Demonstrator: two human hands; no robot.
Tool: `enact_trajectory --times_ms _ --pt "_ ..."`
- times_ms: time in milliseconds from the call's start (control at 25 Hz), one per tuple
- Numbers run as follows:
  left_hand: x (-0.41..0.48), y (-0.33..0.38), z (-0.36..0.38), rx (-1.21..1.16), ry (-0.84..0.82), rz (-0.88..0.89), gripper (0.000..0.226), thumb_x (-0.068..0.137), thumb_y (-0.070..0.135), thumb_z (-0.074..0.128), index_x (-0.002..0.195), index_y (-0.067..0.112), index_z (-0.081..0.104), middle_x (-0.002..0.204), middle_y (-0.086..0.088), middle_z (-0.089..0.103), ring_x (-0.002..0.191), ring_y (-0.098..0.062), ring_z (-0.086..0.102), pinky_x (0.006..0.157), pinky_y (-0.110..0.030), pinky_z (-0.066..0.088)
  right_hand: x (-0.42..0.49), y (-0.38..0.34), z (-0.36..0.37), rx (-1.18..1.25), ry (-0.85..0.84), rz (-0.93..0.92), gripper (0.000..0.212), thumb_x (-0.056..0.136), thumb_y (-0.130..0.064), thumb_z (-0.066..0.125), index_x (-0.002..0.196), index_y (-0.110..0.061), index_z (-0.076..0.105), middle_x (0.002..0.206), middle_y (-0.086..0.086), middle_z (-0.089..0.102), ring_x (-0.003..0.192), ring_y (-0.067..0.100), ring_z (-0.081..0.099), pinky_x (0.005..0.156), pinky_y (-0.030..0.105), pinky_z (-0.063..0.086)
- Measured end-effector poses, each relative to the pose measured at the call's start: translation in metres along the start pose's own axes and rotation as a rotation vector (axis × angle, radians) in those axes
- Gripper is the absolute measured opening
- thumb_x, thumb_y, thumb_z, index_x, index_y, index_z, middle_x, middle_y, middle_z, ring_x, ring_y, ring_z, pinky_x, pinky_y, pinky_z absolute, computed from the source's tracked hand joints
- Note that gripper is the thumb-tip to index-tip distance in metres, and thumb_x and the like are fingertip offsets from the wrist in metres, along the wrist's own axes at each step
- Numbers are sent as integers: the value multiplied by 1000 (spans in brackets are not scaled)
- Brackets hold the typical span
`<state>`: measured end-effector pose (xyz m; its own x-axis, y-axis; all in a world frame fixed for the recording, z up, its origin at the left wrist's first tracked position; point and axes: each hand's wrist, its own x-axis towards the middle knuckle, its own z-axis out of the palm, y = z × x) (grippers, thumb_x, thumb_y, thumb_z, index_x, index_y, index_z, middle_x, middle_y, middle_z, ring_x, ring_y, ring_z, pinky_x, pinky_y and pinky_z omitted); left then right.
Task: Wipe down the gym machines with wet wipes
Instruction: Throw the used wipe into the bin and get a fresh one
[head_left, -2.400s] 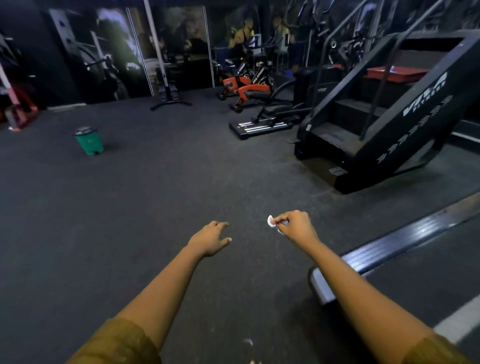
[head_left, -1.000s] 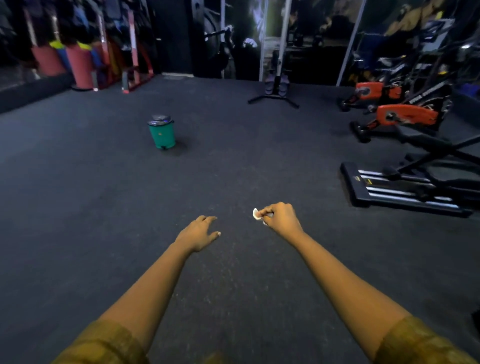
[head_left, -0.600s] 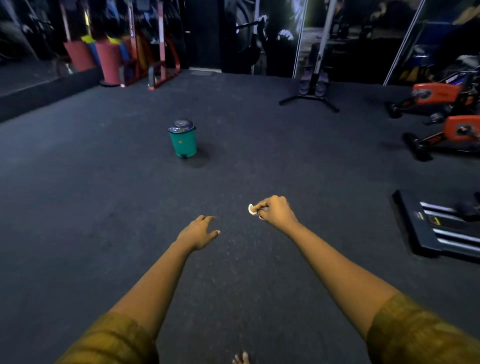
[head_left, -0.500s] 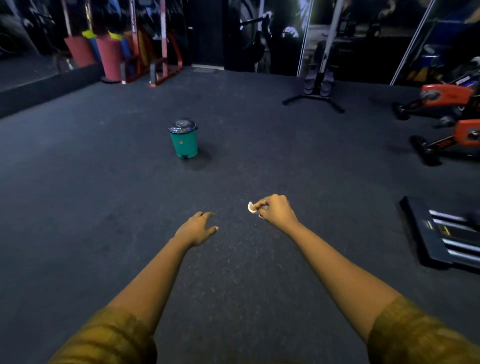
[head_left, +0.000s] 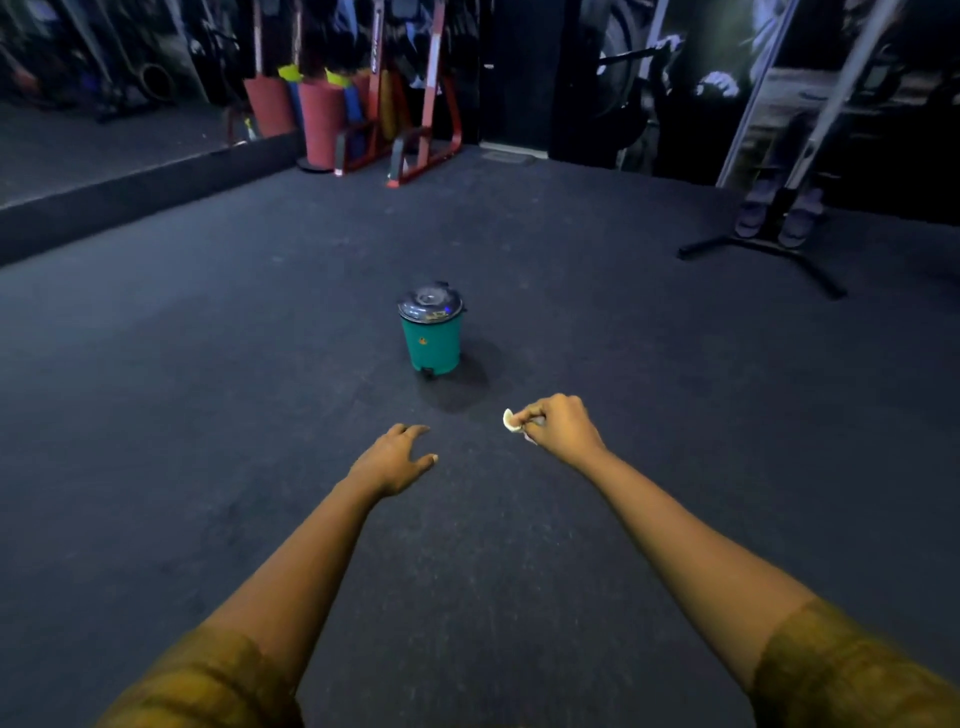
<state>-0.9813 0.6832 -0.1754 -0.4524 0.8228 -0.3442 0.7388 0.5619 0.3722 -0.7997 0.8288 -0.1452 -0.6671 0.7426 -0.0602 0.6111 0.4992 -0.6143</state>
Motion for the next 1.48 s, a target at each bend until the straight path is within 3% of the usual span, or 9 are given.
enact_trajectory --times_ms 200,600,760,880,1120,1320,1480 --pt "147 -29 -60 -22 43 -71 59 97 41 46 148 17 27 151 -10 29 135 -25 36 109 -37 33 182 -19 6 -20 -73 -51 20 86 -11 59 99 -13 74 95 8 73 89 20 66 71 27 48" --pt "436 -99 -192 -22 35 -68 59 97 40 48 147 15 29 149 -13 34 134 -26 38 109 -36 33 501 -61 31 67 -94 8 18 87 -17 62 100 -10 74 97 13 72 96 20 66 82 30 50" --pt "528 -132 -219 -12 22 -81 59 97 40 47 148 16 29 149 -12 33 134 -26 38 108 -35 32 607 -65 54 89 -86 34 18 85 -12 63 98 -11 74 95 12 72 95 19 66 81 25 49" --pt "595 -157 -245 -48 -3 -108 59 97 40 48 147 15 30 149 -11 34 134 -25 38 110 -35 32 688 -76 70 78 -121 43 18 86 -14 62 101 -12 73 97 12 72 94 16 65 70 19 44" --pt "691 -196 -289 -73 -34 -131 57 98 39 47 146 14 31 148 -11 34 134 -24 38 108 -32 30 806 -107 95 39 -211 76 21 89 -13 59 105 -12 72 104 9 71 95 14 63 67 11 36" --pt "770 -232 -328 -7 -111 -57 59 98 39 45 148 14 27 152 -11 29 137 -26 33 110 -34 29 877 -128 113 28 -182 138 18 88 -13 62 103 -11 73 104 6 71 75 6 61 54 12 34" --pt "818 -248 -352 41 -159 5 59 98 38 46 148 14 27 151 -11 29 136 -26 35 109 -34 30 913 -130 121 45 -122 209 17 87 -15 63 100 -16 74 104 2 71 84 9 63 67 20 45"
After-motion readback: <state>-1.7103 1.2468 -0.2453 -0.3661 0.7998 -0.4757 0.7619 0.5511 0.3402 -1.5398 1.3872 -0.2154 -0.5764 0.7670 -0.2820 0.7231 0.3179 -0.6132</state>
